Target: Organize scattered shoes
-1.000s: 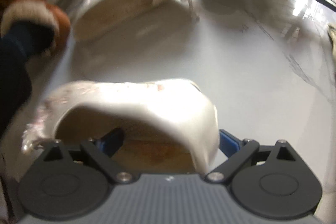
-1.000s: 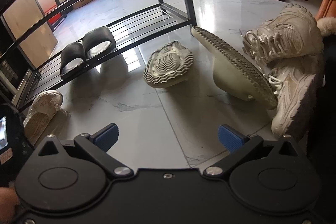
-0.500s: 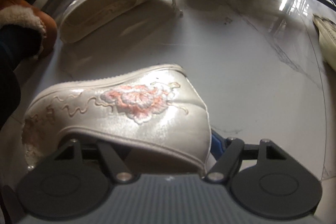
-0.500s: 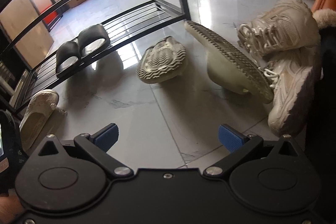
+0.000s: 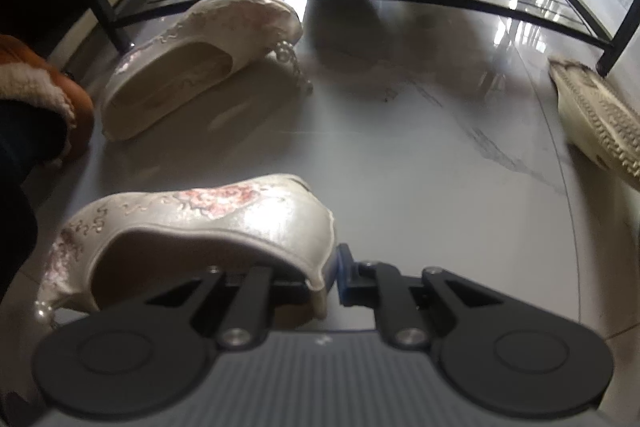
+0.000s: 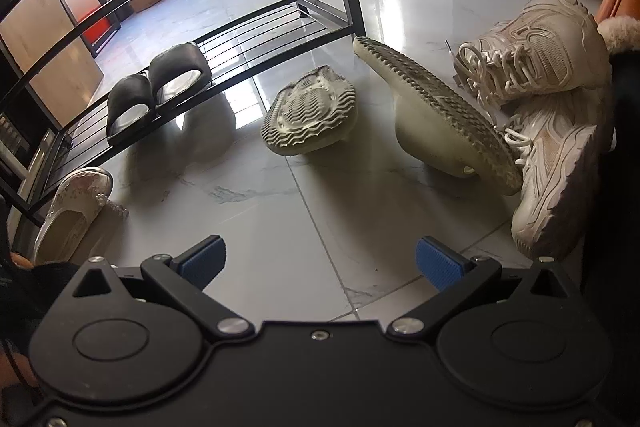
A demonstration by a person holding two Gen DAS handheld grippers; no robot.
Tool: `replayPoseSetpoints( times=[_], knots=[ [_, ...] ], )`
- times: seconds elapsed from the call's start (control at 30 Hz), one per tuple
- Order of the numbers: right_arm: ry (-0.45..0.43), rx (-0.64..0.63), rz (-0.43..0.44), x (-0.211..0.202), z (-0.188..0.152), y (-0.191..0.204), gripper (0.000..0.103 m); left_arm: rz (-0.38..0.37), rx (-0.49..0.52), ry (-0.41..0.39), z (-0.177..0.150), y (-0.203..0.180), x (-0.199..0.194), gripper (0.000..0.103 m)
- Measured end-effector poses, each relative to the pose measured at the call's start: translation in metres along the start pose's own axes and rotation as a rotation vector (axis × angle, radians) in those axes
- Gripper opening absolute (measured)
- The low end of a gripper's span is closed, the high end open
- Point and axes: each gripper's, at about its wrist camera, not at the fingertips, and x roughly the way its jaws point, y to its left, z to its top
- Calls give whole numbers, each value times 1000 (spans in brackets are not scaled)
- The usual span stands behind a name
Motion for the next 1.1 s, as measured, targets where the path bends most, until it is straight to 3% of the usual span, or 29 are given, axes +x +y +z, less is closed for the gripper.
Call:
replayPoseSetpoints(
  times=[0.27,0.37,0.5,0.63,0.7,0.73,0.87,0.97,1.1],
  knots=[
    [0,22,-5,2,0,-6,103,-51,-106,7,0,11,-30,13],
    [0,31,-7,3,0,-9,103,-80,-91,13,-13,3,-44,13],
    [0,42,-9,4,0,-12,103,-138,-16,42,-37,-17,-59,13],
    [0,53,-12,5,0,-15,103,-216,137,79,-66,-49,-71,13],
    [0,58,-13,5,0,-16,103,-238,182,75,-72,-58,-75,14],
    [0,61,-13,5,0,-17,103,-252,269,44,-78,-72,-82,15],
    [-13,69,-30,4,-1,-26,103,-241,370,-42,-82,-93,-97,20],
    [-3,88,-26,7,-1,-30,103,-231,344,-20,-80,-94,-90,20],
    [1,90,-22,9,-2,-31,103,-199,295,-13,-78,-84,-84,49]
  ],
)
